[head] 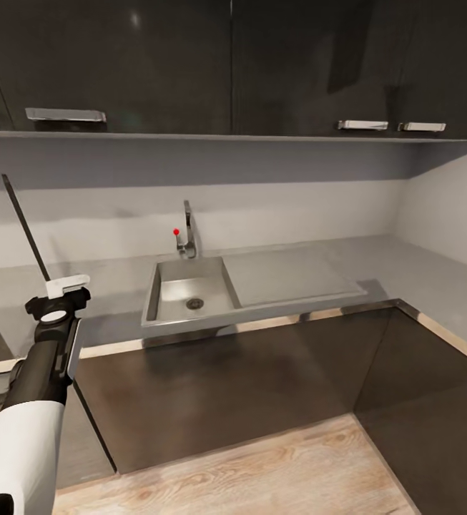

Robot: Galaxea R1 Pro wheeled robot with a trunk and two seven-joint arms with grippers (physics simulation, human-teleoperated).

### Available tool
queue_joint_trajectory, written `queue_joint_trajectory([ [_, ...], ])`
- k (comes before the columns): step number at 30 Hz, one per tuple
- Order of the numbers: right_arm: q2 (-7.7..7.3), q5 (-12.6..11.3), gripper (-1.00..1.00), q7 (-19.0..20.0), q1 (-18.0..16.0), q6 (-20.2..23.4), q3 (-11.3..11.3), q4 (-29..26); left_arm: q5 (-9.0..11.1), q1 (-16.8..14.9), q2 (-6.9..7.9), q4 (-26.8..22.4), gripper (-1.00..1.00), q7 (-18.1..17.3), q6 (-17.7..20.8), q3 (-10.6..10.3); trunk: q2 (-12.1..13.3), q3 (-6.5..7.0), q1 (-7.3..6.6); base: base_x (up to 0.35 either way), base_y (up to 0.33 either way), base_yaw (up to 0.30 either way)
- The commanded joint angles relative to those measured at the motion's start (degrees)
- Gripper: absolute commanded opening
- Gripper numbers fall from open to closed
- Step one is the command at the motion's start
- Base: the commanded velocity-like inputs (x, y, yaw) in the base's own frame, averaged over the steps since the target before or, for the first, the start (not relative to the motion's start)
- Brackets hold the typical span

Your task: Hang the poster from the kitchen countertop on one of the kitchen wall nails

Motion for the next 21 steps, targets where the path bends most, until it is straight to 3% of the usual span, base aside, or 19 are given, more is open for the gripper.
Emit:
queue_joint_trajectory([
  [1,-0.02,0.1,1.00,0.0,0.0,-0.2,0.1,0.0,-0.6,-0.1,0.06,0.0,1.00,0.0,0.4,0.0,0.0,-0.06,0.01,0.095,0.065,0.000],
  [11,-0.02,0.1,1.00,0.0,0.0,-0.2,0.1,0.0,-0.5,-0.1,0.17,0.2,1.00,0.0,0.3,0.0,0.0,-0.06,0.01,0.024,0.016,0.000],
  [20,0.06,0.1,1.00,0.0,0.0,-0.2,0.1,0.0,-0.5,-0.1,0.16,0.2,1.00,-0.1,0.2,3.8,0.0,-0.06,0.01,0.001,0.001,0.000],
  [21,0.06,0.1,1.00,0.0,0.0,-0.2,0.1,0.0,-0.5,-0.1,0.16,0.2,-1.00,-0.1,0.2,4.2,0.0,-0.06,0.01,0.000,0.000,0.000],
])
